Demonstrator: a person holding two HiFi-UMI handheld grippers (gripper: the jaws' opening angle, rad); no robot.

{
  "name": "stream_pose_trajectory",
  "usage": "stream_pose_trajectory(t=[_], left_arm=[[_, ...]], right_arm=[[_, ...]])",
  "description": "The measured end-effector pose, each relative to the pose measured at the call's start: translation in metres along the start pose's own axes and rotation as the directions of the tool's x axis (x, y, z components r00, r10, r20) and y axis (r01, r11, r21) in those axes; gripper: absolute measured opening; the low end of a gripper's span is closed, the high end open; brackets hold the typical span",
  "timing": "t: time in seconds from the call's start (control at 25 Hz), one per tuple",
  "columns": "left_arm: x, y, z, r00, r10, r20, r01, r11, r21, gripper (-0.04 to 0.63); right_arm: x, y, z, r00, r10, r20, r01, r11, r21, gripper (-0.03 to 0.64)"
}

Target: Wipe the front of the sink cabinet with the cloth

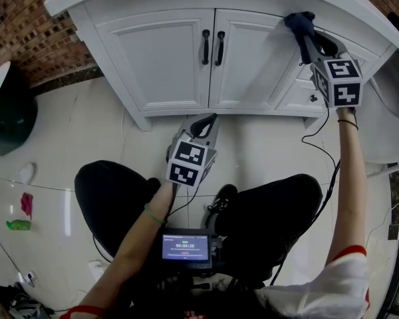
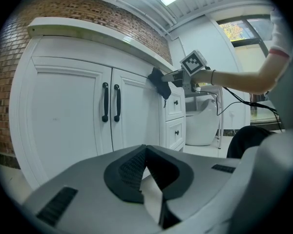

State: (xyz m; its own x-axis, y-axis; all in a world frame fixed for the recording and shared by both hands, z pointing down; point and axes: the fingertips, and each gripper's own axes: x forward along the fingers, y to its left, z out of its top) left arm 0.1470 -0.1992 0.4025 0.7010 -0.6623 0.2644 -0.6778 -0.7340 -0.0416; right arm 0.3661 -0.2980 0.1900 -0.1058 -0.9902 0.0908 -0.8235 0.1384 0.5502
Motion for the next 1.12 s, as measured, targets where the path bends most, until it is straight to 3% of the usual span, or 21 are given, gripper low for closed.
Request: stream_pose_trajectory(t=[0.32,0.6,1.12], left_arm=[[0.002,0.005,-0.01,1.0,0.001,-0.02,-0.001,1.0,-0.01,0.02],[0.011,0.007,-0.022,0.999,0.001,-0.043,-0.002,1.0,-0.023,0.02],[0.021,0.016,-0.045,0.997,-0.001,-0.078,-0.003,0.999,-0.05,0.02]], right_arm=[[0.017,0.041,-0.063,0.992,0.06,-0.111,-0.059,0.998,0.016,0.064],[0.031,0.089,-0.137,0.963,0.147,-0.227,-0.138,0.989,0.058,0.064],[0.058,0.203,-0.256,0.833,0.334,-0.441,-0.358,0.933,0.03,0.064]])
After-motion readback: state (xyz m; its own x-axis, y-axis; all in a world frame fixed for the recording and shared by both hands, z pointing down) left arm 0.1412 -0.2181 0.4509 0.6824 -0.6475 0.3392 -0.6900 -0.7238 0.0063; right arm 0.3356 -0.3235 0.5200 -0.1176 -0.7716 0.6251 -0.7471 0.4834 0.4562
